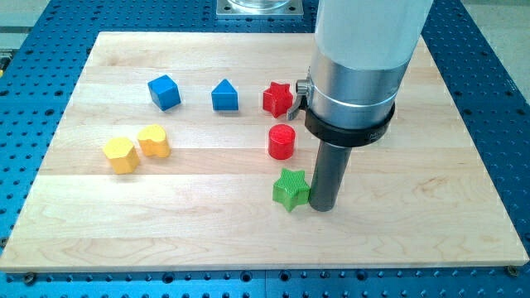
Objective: Slide the green circle horizontally to the green star
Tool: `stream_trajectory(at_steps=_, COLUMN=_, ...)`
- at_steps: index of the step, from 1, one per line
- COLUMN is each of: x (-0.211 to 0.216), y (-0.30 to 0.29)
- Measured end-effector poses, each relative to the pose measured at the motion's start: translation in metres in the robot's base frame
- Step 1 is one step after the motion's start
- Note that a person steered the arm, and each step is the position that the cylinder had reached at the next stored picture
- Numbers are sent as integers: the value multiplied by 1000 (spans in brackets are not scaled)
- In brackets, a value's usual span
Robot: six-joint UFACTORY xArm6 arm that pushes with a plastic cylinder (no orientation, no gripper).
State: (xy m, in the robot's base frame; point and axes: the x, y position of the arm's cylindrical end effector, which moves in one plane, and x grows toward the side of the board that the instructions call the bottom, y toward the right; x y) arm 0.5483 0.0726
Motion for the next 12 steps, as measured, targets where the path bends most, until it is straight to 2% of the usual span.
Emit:
stream_trajectory(at_steps=2, x=0, y=-2)
stream_trajectory(at_steps=3, x=-7, y=35)
stream_trajectory(at_steps=4, x=-44, y=122)
stream_trajectory(at_steps=5, x=-107, y=180)
stream_trajectory(at_steps=6, x=-166, y=182)
stream_trajectory(at_steps=7, x=-176, y=122)
stream_trajectory(at_steps=8, x=-139, y=89)
stream_trajectory(at_steps=10, x=-51, y=75)
stream_trajectory(at_steps=11, x=-30, y=75)
stream_trajectory(at_steps=12, x=-34, y=78)
